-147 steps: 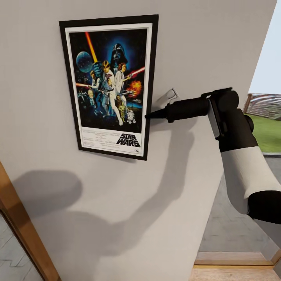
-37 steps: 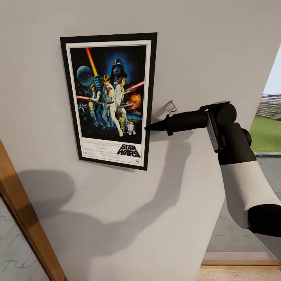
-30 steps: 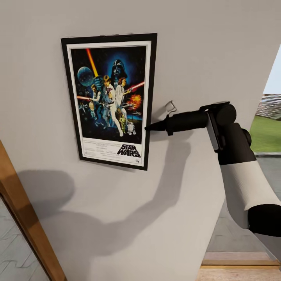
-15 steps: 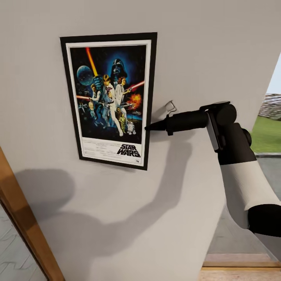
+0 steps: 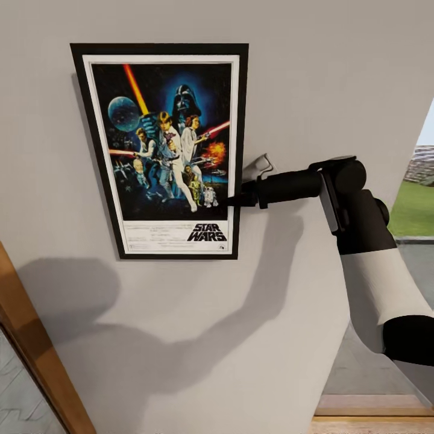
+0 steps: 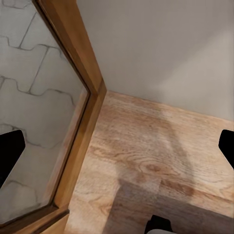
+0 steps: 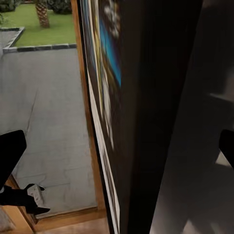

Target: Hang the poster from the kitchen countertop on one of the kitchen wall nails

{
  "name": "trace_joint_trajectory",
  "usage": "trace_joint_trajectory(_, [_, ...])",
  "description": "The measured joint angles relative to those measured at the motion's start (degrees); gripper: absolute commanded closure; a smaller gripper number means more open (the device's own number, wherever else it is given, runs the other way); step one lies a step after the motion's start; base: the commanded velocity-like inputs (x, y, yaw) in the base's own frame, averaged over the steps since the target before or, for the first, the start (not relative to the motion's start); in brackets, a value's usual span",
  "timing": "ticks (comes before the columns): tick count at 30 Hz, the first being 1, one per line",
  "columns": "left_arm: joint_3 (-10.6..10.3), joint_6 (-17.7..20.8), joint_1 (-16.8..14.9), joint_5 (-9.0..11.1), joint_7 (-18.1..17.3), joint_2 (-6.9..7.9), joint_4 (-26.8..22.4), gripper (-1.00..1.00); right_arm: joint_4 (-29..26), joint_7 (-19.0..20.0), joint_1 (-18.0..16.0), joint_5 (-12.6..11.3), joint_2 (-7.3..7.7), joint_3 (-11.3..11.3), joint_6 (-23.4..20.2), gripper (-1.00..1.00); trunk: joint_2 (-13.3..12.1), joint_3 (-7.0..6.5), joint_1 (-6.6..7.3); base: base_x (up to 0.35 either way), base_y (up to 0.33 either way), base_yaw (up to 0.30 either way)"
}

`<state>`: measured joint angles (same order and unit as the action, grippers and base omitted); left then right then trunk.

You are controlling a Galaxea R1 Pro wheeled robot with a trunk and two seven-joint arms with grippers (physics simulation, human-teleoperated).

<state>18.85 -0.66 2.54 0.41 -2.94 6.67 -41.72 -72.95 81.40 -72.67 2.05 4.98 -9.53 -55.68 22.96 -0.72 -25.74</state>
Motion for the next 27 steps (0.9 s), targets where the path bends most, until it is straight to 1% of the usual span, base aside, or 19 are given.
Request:
trace_joint_trajectory(5, [0.04,-0.05,-0.01,-0.01,0.00,0.02,0.00,-1.00,0.23,-0.52,0.01,0.92,0.01,-0.02,-0.49,-1.00,-0.07,0.00,-0.05,-0.227,0.000,0.000])
trace_joint_trajectory(6, [0.05,-0.05,-0.01,-0.01,0.00,0.02,0.01,-1.00,0.27,-0.82,0.01,1.75,0.03,0.00,0.14,-1.00,-0.11,0.00,-0.07,-0.289,0.000,0.000])
trace_joint_trajectory(9, [0.05,-0.05,-0.02,-0.01,0.00,0.03,0.01,-1.00,0.19,-6.69,0.02,1.83,0.01,-0.02,0.18,-1.00,-0.11,0.01,-0.07,-0.243,0.000,0.000])
trace_joint_trajectory(11, [0.06,-0.06,-0.02,-0.01,0.00,0.04,0.01,-1.00,0.08,-8.60,0.02,1.65,0.01,-0.07,0.08,-1.00,-0.11,0.01,-0.06,-0.119,0.000,0.000])
trace_joint_trajectory(14, [0.07,-0.06,-0.01,-0.01,0.00,0.03,0.00,-1.00,0.01,-10.27,0.02,1.45,0.02,-0.09,-0.12,-1.00,-0.11,0.01,-0.05,-0.111,0.000,0.000])
trace_joint_trajectory(16, [0.09,-0.06,-0.01,-0.01,0.00,0.03,-0.01,-1.00,-0.58,-12.53,0.13,1.28,0.02,-0.16,-0.14,-1.00,-0.10,0.01,-0.06,-0.270,0.000,0.000])
trace_joint_trajectory(17, [0.08,-0.06,0.00,0.00,0.00,0.04,-0.01,-1.00,-0.97,-12.77,0.26,1.21,0.03,-0.17,-0.15,-1.00,-0.07,0.00,-0.05,-0.235,0.000,0.000])
trace_joint_trajectory(18, [0.07,-0.06,-0.01,-0.01,0.00,0.04,0.00,-1.00,-2.46,-1.77,1.00,0.28,0.00,-0.18,-0.56,-1.00,-0.07,0.00,-0.05,-0.150,0.000,0.000])
trace_joint_trajectory(19, [0.07,-0.06,-0.01,0.00,0.00,0.04,0.00,-1.00,-4.69,0.25,2.19,0.31,0.00,-0.20,-0.47,-1.00,-0.05,0.01,-0.03,-0.120,0.000,0.000])
trace_joint_trajectory(20, [0.07,-0.04,-0.01,0.00,0.00,0.04,0.00,-1.00,-5.89,0.51,2.82,0.35,-0.01,-0.22,-0.44,-1.00,-0.07,0.01,-0.04,-0.062,0.000,0.000])
trace_joint_trajectory(21, [0.07,-0.05,-0.01,0.00,0.00,0.04,0.00,-1.00,-8.42,0.91,4.77,0.28,-0.05,-0.29,-0.39,-1.00,-0.05,0.01,-0.03,-0.039,0.000,0.000])
trace_joint_trajectory(22, [0.07,-0.05,-0.01,0.00,0.00,0.04,0.00,-1.00,-9.54,1.08,6.56,0.30,-0.04,-0.32,-0.14,-1.00,-0.07,0.01,-0.03,-0.020,0.000,0.000])
trace_joint_trajectory(23, [0.07,-0.05,-0.01,0.00,0.00,0.04,0.00,-1.00,-10.56,1.45,9.81,0.29,-0.02,-0.35,1.67,-1.00,-0.06,0.02,-0.02,-0.016,0.000,0.000])
trace_joint_trajectory(25, [0.07,-0.05,-0.01,0.00,0.00,0.04,0.00,-1.00,-10.97,2.11,12.65,0.30,-0.01,-0.36,4.08,-1.00,-0.07,0.01,-0.02,-0.010,0.000,0.000])
trace_joint_trajectory(26, [0.08,-0.05,-0.01,0.00,0.00,0.04,-0.01,-1.00,-11.26,3.40,16.86,0.32,0.00,-0.33,7.91,-1.00,-0.05,0.02,-0.01,-0.005,0.000,0.000])
trace_joint_trajectory(27, [0.07,-0.05,-0.01,0.00,0.00,0.04,0.00,-1.00,-11.32,3.76,18.96,0.37,0.01,-0.30,9.25,-1.00,-0.09,0.02,-0.03,-0.003,0.000,0.000])
